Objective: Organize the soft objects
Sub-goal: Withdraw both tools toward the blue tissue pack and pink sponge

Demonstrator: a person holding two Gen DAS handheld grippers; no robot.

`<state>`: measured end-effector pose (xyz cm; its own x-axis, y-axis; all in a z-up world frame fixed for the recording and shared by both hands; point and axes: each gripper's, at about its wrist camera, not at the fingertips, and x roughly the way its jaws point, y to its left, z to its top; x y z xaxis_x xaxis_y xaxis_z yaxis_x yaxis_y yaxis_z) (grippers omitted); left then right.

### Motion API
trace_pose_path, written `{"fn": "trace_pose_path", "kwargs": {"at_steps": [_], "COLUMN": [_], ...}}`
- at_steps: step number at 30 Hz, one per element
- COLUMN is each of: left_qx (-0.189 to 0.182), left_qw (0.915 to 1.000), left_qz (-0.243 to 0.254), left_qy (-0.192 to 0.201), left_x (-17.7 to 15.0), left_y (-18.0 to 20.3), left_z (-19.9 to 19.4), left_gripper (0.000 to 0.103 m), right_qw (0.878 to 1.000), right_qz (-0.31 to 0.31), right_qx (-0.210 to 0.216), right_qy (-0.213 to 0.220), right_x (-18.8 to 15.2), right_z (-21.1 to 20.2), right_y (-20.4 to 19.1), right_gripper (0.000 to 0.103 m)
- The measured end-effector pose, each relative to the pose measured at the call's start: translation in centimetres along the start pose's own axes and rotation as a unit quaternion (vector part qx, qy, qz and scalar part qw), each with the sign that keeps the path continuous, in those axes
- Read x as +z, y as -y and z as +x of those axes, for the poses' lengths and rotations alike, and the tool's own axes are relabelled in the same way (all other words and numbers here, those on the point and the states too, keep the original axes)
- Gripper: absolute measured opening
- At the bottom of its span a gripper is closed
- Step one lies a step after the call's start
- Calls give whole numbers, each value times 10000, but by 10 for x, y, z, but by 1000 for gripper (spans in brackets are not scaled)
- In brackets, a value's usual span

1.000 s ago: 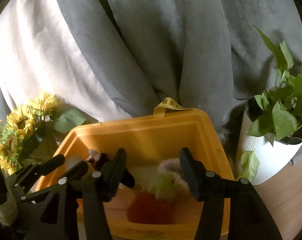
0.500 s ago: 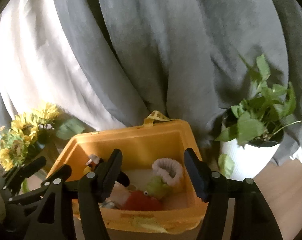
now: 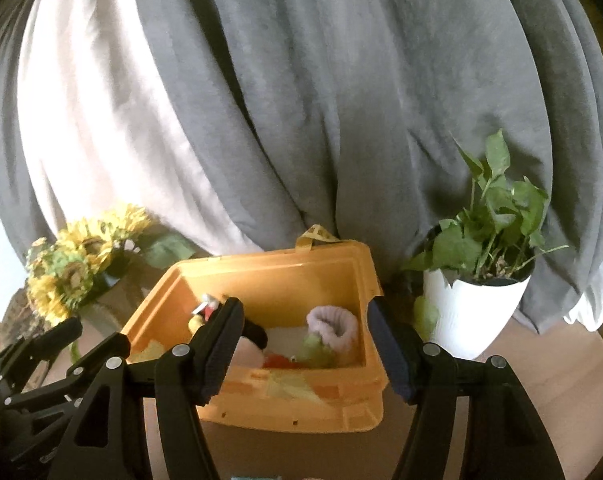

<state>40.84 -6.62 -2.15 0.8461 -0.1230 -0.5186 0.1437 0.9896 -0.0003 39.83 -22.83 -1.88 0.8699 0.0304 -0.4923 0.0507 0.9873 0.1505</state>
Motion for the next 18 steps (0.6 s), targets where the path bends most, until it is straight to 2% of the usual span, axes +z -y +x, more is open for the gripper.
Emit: {"fn": "trace_pose_path", "kwargs": {"at_steps": [12,18], "left_qx": [249,282], "left_qw": [9996,9992], "left_qz": [-125,-223], "left_qy": [-44,-190], "left_x": [-28,-47], "left_y": [22,35], "left_z": [-35,-41], "left_gripper": [69,70], "right_qw": [9994,9988], "right_qz": [-165,-243], "right_qx": [271,380], "right_qy": [-108,-209], "right_x": [-24,-37], "right_z": [-29,-38], "right_y": [8,17], "right_gripper": [65,65]}}
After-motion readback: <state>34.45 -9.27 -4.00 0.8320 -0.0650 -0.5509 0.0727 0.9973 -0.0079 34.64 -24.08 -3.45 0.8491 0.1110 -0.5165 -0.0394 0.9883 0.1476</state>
